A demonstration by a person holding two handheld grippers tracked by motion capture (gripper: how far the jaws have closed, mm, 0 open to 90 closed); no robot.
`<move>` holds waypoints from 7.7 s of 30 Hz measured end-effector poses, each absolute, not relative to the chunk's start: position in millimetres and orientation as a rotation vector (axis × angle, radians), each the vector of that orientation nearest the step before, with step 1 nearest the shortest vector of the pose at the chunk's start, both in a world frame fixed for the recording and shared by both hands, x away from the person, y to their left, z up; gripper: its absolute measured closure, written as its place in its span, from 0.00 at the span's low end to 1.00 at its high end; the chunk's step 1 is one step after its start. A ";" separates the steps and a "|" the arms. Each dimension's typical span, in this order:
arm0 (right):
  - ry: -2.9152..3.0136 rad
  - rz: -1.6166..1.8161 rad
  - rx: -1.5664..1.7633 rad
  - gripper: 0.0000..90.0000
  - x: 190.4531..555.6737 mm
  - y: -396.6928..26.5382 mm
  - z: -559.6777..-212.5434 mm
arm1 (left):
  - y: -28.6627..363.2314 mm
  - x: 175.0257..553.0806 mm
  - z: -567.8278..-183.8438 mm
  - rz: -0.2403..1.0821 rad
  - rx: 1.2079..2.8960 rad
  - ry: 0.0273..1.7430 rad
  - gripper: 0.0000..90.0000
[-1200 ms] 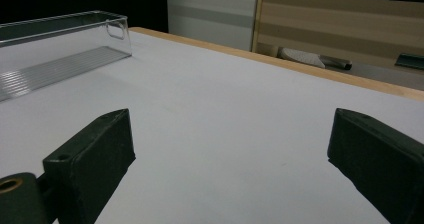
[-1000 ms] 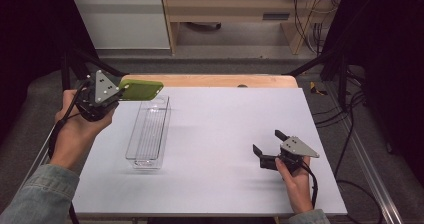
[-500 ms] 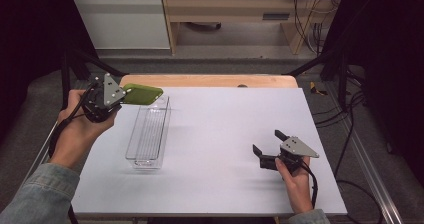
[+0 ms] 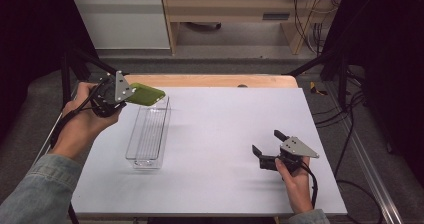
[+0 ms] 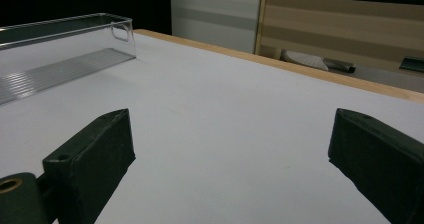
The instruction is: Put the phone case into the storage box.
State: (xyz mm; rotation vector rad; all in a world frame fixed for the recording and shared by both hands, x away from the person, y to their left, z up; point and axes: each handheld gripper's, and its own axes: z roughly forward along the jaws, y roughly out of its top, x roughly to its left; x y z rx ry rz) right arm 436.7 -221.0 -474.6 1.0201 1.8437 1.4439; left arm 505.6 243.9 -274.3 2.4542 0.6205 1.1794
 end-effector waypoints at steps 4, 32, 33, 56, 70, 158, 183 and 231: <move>1.836 1.452 1.022 0.05 436.2 -222.3 -473.6 | 239.4 514.2 -275.6 1.174 2.494 0.590 0.88; 1.812 1.485 1.014 0.05 414.3 -242.5 -470.7 | 221.8 542.4 -289.0 1.167 2.628 0.514 0.88; 1.812 1.485 1.014 0.05 414.3 -242.5 -470.7 | 221.8 542.4 -289.0 1.167 2.628 0.514 0.88; 1.817 1.492 1.031 0.05 418.6 -241.7 -475.0 | 225.4 542.9 -296.3 1.173 2.696 0.463 0.88; 1.815 1.502 1.033 0.05 418.9 -242.5 -475.4 | 219.8 548.9 -305.3 1.166 2.742 0.431 0.88; 1.824 1.498 1.040 0.05 420.8 -243.2 -477.5 | 211.6 574.5 -338.9 1.083 2.882 0.332 0.87; 1.830 1.502 1.041 0.05 421.5 -243.0 -478.3 | 207.4 589.5 -342.5 1.057 2.923 0.302 0.87; 1.842 1.494 1.052 0.05 422.4 -242.9 -479.9 | 207.0 599.6 -348.2 1.126 2.866 0.234 0.84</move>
